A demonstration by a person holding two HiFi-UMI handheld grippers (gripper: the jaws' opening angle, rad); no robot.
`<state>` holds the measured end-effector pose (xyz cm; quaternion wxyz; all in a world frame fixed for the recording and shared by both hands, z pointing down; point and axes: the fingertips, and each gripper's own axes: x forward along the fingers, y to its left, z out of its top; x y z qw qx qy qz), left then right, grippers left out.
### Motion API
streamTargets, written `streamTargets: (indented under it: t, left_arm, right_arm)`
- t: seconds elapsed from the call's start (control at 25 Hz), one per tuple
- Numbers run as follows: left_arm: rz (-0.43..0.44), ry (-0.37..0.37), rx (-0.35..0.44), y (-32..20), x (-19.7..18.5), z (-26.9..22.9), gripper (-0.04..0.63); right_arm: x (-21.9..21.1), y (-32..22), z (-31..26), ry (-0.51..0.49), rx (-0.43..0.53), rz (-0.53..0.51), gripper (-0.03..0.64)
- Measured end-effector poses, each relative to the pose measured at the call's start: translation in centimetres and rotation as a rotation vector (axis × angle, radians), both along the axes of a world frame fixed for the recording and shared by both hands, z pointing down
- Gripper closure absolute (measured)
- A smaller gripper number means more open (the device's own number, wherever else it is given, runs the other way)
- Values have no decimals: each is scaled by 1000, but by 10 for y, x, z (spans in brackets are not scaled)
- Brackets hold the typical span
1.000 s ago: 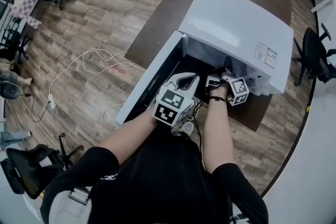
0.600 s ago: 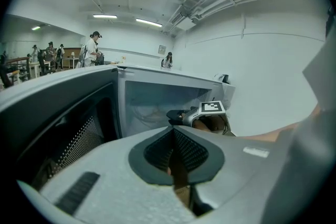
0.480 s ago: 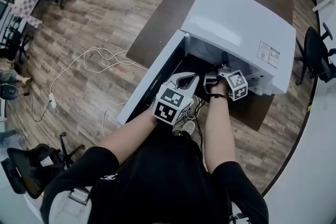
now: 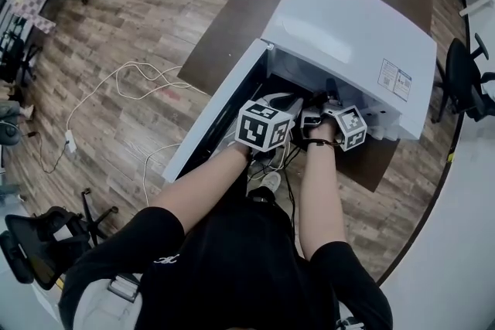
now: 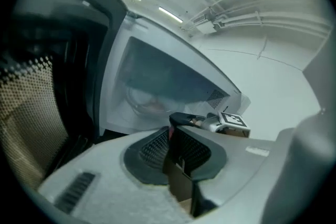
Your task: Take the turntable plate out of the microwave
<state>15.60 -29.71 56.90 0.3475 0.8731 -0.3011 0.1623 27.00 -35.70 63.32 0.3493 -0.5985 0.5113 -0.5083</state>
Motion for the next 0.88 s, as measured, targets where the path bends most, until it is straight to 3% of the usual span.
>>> streamTargets:
  t: [0.08, 0.16, 0.36, 0.52, 0.72, 0.88]
  left_arm:
    - [36, 54, -89, -1, 15, 13, 470]
    - [40, 128, -170, -4, 26, 21, 440]
    - [-52, 302, -289, -23, 40, 30, 422]
    - [-112, 387, -356, -35, 52, 39, 416]
    - [-178, 437, -427, -40, 58, 52, 400]
    - [-241, 578, -484, -48, 58, 48, 386]
  right_arm:
    - [3, 3, 1, -8, -3, -7, 591]
    - [5, 7, 1, -8, -5, -23, 591]
    - [11, 15, -2, 9, -17, -63, 589]
    - [13, 19, 0, -6, -26, -69, 589]
    - [9, 18, -16, -16, 14, -78, 589]
    - [11, 19, -27, -13, 28, -84, 589]
